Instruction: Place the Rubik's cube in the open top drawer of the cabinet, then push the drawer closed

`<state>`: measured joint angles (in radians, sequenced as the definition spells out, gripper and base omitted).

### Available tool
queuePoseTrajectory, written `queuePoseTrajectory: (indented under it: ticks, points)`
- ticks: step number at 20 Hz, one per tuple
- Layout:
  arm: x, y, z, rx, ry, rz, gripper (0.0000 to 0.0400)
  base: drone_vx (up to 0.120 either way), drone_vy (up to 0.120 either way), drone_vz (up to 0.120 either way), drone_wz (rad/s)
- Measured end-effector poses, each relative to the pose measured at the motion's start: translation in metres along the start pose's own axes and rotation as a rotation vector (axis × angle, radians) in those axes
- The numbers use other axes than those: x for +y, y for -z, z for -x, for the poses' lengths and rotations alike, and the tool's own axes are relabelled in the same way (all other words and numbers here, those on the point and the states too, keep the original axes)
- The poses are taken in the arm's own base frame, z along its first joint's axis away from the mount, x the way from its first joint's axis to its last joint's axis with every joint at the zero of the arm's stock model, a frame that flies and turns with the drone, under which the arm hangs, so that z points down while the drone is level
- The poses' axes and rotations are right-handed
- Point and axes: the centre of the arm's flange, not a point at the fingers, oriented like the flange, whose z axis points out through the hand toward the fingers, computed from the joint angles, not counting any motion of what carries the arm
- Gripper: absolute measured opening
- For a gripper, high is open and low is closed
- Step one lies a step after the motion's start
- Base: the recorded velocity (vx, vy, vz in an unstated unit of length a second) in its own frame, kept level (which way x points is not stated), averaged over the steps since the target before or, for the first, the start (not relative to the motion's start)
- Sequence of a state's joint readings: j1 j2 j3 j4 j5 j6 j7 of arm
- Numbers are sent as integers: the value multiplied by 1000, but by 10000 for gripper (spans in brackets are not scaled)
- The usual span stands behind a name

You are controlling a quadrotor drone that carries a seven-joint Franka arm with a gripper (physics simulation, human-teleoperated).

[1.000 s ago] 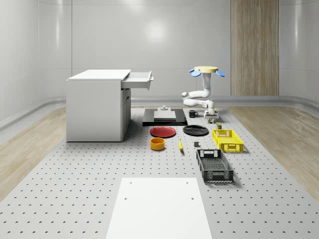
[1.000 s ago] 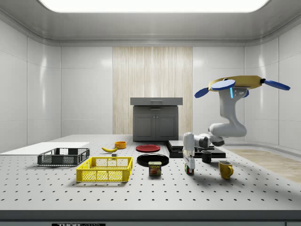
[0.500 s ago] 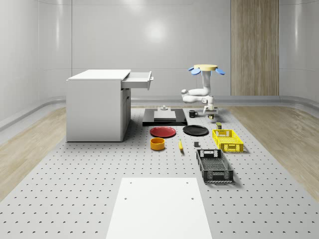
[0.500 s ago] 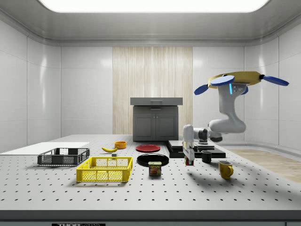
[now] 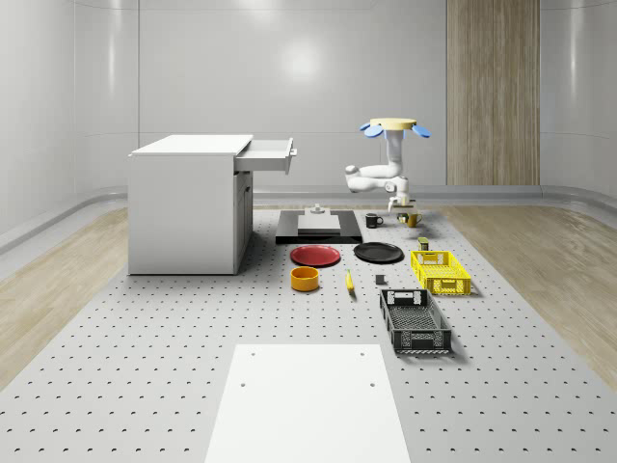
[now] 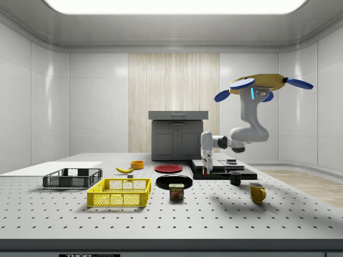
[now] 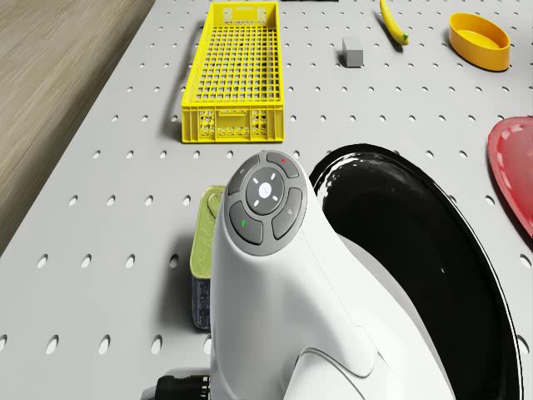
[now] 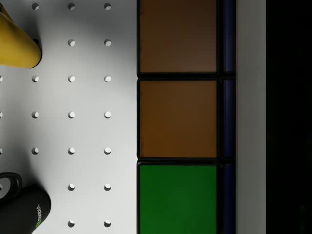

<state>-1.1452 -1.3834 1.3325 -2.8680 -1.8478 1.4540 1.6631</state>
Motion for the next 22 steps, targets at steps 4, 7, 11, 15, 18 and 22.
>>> queuePoseTrajectory:
  ticks: [4, 7, 11, 15, 18, 22]
  points:
    - [0, 1, 0, 0, 0, 0, 325, 120, -120, 120, 0]
    - [0, 1, 0, 0, 0, 0, 325, 120, -120, 120, 0]
    - [0, 1, 0, 0, 0, 0, 325, 120, -120, 120, 0]
    - [0, 1, 0, 0, 0, 0, 325, 40, -120, 120, 0]
    - [0, 1, 0, 0, 0, 0, 325, 0, -120, 120, 0]
    - [0, 1, 0, 0, 0, 0, 325, 0, -80, 120, 0]
